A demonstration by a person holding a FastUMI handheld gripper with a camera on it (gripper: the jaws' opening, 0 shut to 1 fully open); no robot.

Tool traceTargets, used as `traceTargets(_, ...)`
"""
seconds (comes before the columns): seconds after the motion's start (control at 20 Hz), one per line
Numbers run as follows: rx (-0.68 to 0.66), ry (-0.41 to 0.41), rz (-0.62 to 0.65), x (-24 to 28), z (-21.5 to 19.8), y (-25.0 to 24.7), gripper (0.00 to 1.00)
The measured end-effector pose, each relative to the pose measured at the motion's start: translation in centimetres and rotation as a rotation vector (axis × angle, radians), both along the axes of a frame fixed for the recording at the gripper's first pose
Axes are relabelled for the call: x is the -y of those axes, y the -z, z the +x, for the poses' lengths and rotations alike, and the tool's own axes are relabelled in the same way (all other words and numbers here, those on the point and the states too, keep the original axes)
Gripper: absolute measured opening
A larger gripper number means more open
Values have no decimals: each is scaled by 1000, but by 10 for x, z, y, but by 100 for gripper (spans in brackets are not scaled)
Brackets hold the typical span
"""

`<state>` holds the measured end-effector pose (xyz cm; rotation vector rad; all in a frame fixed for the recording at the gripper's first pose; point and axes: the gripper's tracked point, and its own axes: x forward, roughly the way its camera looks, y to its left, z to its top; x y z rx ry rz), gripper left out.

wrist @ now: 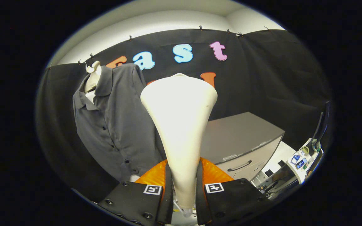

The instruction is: Iron the clothes twice with a garment steamer, once on the left side and once on the right side.

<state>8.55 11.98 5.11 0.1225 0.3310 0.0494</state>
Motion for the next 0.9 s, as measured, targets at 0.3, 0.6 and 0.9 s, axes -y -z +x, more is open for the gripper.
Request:
traceTargets(0.3,115,-26,-9,19,3,-58,36)
traceTargets(0.6,146,-46,-14,24,10,-70,36)
traceTargets(0.9,138,-65,-5,22,14,-65,37)
